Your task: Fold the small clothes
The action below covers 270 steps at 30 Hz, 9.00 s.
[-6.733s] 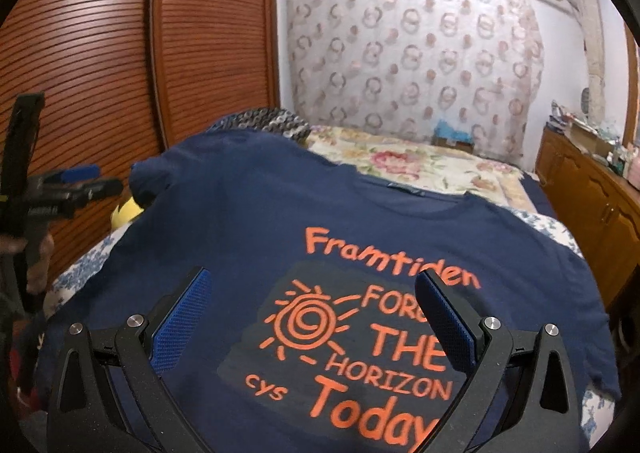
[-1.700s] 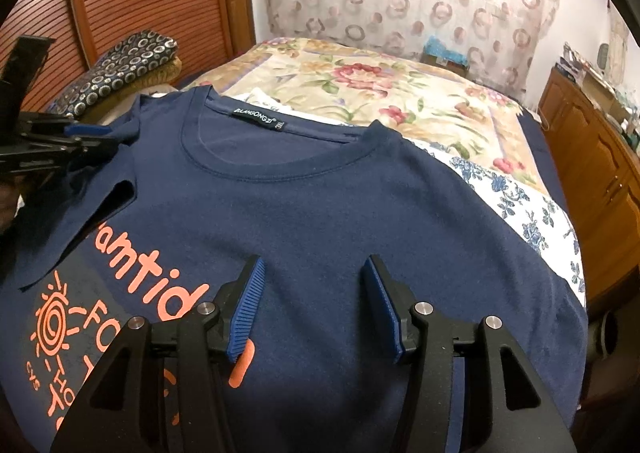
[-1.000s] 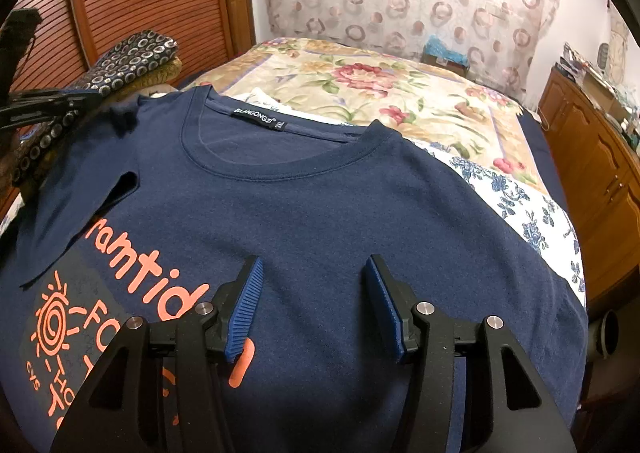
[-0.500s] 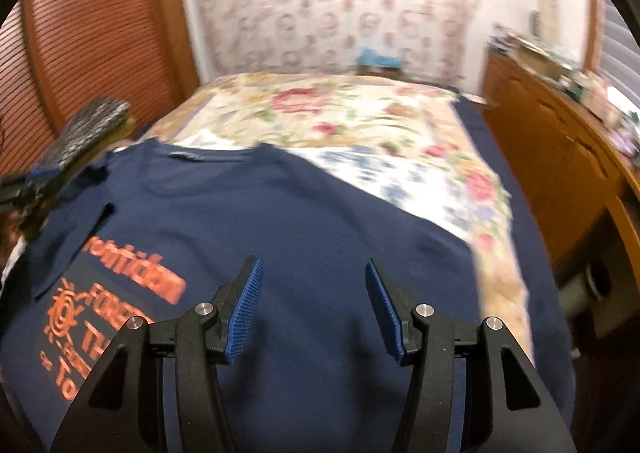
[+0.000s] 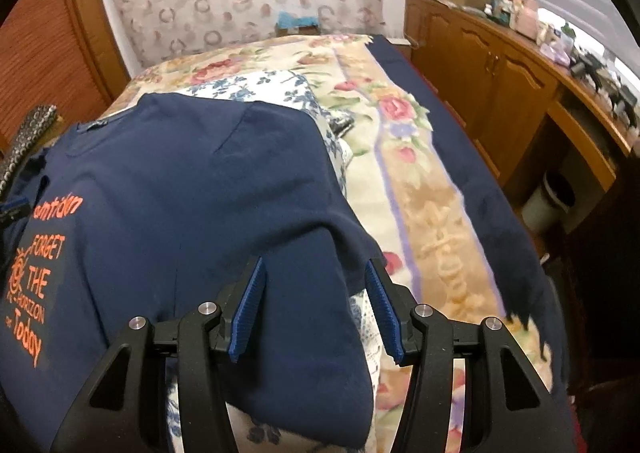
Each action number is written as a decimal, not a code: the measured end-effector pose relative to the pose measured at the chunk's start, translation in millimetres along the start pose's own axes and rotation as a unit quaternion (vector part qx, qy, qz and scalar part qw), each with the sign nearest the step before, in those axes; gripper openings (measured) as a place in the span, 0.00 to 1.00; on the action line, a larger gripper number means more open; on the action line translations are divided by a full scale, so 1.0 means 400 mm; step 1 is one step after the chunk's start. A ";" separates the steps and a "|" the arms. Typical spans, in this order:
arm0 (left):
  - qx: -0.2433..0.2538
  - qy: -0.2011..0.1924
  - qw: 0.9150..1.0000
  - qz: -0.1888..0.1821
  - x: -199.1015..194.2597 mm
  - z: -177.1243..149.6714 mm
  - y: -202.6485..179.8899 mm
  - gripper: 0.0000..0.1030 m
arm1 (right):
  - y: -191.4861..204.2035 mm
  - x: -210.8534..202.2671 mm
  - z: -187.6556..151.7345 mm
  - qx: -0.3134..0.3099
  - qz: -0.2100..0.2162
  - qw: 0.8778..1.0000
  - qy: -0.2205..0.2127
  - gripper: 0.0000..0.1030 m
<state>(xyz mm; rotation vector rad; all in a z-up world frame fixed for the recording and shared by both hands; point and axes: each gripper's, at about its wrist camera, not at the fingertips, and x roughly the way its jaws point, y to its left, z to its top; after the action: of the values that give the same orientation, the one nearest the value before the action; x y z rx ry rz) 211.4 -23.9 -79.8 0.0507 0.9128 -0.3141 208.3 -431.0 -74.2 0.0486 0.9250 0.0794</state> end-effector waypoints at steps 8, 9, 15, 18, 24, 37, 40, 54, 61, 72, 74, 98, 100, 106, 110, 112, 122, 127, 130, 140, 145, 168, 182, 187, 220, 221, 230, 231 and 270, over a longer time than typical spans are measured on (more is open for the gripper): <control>0.017 -0.008 1.000 0.009 0.010 -0.009 -0.021 0.53 | -0.019 -0.008 -0.019 0.022 0.038 0.999 0.004 0.43; 0.019 -0.007 1.000 0.012 0.012 -0.008 -0.023 0.54 | -0.017 -0.009 -0.019 0.021 0.041 0.999 0.004 0.41; 0.018 -0.006 1.000 0.002 0.015 -0.002 -0.019 0.61 | -0.007 -0.016 -0.027 0.016 0.046 0.999 0.000 0.31; 0.022 -0.005 1.000 0.004 0.017 -0.003 -0.025 0.63 | -0.001 -0.021 -0.030 0.011 0.035 0.999 -0.002 0.27; 0.030 -0.003 0.999 0.011 0.020 -0.004 -0.031 0.65 | 0.024 -0.027 -0.025 -0.024 -0.016 1.000 -0.003 0.07; 0.031 -0.003 0.999 0.012 0.018 -0.006 -0.029 0.65 | 0.093 -0.118 0.028 -0.050 0.010 0.996 -0.077 0.00; 0.031 -0.003 0.999 0.012 0.019 -0.006 -0.030 0.65 | 0.138 -0.127 0.048 -0.059 0.041 0.994 -0.086 0.00; 0.005 -0.036 0.999 0.000 -0.069 0.008 -0.025 0.65 | 0.347 0.005 0.009 -0.104 0.146 0.984 -0.007 0.06; 0.006 -0.057 0.998 -0.006 -0.110 0.013 -0.031 0.65 | 0.327 -0.038 0.033 -0.099 0.117 0.988 -0.029 0.34; 0.011 -0.058 0.998 -0.011 -0.111 0.014 -0.060 0.65 | 0.151 -0.039 0.072 -0.050 0.025 0.998 -0.036 0.40; 0.012 -0.056 0.998 -0.012 -0.107 0.012 -0.062 0.65 | 0.128 -0.015 0.067 -0.035 0.030 0.999 -0.025 0.40; 0.005 -0.051 0.999 -0.003 -0.090 -0.008 -0.049 0.65 | 0.178 -0.010 0.070 -0.057 0.101 0.993 -0.031 0.01; 0.001 -0.053 0.999 -0.003 -0.095 -0.008 -0.048 0.65 | 0.200 -0.025 0.088 -0.067 0.115 0.990 -0.040 0.01; -0.007 -0.056 0.998 0.001 -0.108 -0.018 -0.036 0.65 | 0.309 -0.049 0.158 -0.106 0.174 0.977 -0.062 0.00; -0.010 -0.061 0.998 0.005 -0.129 -0.023 -0.035 0.65 | 0.394 -0.039 0.200 -0.126 0.206 0.968 -0.064 0.00; -0.013 -0.065 0.998 0.009 -0.140 -0.027 -0.031 0.65 | 0.430 -0.031 0.217 -0.130 0.219 0.965 -0.062 0.00; -0.030 -0.075 0.996 0.023 -0.177 -0.045 -0.001 0.65 | 0.449 -0.041 0.246 -0.137 0.183 0.971 -0.072 0.25; -0.032 -0.074 0.997 0.018 -0.171 -0.053 -0.004 0.65 | 0.401 -0.058 0.182 -0.144 0.155 0.976 -0.050 0.25; -0.030 -0.073 0.997 0.012 -0.165 -0.058 -0.015 0.65 | 0.387 -0.062 0.124 -0.151 0.141 0.978 -0.033 0.25; -0.020 -0.079 0.997 0.001 -0.190 -0.097 -0.054 0.65 | 0.389 -0.056 -0.027 -0.147 0.132 0.980 0.005 0.42; -0.024 -0.083 0.996 0.005 -0.208 -0.116 -0.054 0.65 | 0.408 -0.057 -0.061 -0.164 0.127 0.978 0.018 0.42; -0.035 -0.085 0.996 0.022 -0.213 -0.103 -0.016 0.65 | 0.461 -0.093 -0.056 -0.192 0.158 0.969 -0.005 0.00; -0.035 -0.073 0.996 0.025 -0.184 -0.088 -0.015 0.65 | 0.499 0.066 0.025 -0.234 0.089 0.968 0.013 0.15; -0.038 -0.070 0.996 0.035 -0.178 -0.071 0.004 0.65 | 0.503 0.052 0.053 -0.231 0.112 0.966 0.004 0.04; 0.036 0.081 0.990 0.111 0.100 0.199 0.129 0.36 | 0.290 0.155 0.156 -0.158 0.092 0.983 -0.020 0.37; 0.036 0.084 0.989 0.115 0.106 0.198 0.130 0.36 | 0.292 0.156 0.159 -0.159 0.091 0.983 -0.020 0.37; 0.022 0.076 0.991 0.111 0.097 0.195 0.162 0.03 | 0.290 0.157 0.157 -0.158 0.093 0.983 -0.019 0.38; 0.012 0.059 0.992 0.112 0.074 0.200 0.172 0.02 | 0.290 0.158 0.158 -0.157 0.094 0.983 -0.019 0.38; -0.056 -0.065 0.992 0.097 -0.124 0.175 0.278 0.02 | 0.175 0.230 0.277 -0.091 0.063 0.994 0.002 0.38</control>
<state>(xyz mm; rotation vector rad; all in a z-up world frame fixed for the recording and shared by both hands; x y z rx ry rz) 269.3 82.1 -7.8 0.0147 0.7886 -0.0829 348.6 -353.8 -75.7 -0.0636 0.9144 0.2802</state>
